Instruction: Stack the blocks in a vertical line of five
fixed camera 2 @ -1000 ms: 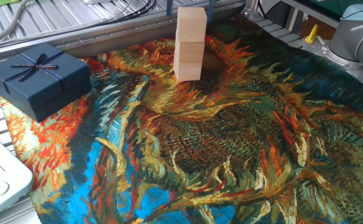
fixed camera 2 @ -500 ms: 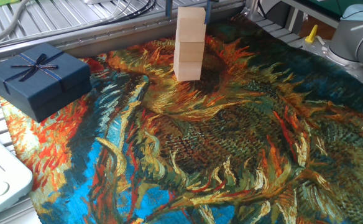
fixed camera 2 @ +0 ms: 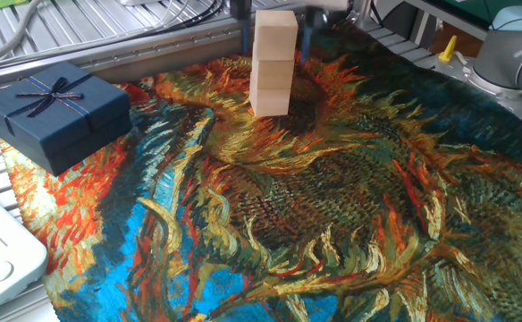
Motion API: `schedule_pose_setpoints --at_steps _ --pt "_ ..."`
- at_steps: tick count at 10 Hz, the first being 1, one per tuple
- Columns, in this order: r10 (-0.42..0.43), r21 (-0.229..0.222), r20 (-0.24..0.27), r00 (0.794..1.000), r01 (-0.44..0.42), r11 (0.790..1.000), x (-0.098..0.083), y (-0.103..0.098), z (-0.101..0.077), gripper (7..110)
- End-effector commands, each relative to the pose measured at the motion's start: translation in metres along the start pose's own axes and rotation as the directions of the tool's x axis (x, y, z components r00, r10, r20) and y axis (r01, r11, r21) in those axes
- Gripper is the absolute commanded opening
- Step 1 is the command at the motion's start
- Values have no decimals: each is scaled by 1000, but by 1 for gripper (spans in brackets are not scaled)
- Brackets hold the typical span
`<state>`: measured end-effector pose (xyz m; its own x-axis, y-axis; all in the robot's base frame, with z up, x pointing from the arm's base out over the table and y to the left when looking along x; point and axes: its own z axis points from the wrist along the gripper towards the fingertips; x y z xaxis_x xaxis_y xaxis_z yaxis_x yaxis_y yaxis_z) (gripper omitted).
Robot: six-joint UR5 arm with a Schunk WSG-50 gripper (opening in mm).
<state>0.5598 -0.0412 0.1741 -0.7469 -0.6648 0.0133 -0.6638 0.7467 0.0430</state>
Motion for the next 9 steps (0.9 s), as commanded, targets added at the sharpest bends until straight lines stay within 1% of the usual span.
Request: schedule_pose_setpoints --at_steps 1,2,3,4,5,6,8,9 --pt "-23 -43 -58 998 20 999 28 11 36 66" --pt "-13 -36 -58 998 11 999 44 10 48 66" --pt "-17 -24 -78 997 15 1000 64 4 56 66" --pt "-26 -20 -137 990 24 1000 87 2 56 66" --pt "-29 -31 -206 978 23 999 109 5 50 66" --pt "-43 -39 -224 974 35 999 115 6 49 66" --pt "-51 -69 -231 972 36 997 117 15 49 66" --pt "-58 -73 -247 967 42 996 121 16 47 66"
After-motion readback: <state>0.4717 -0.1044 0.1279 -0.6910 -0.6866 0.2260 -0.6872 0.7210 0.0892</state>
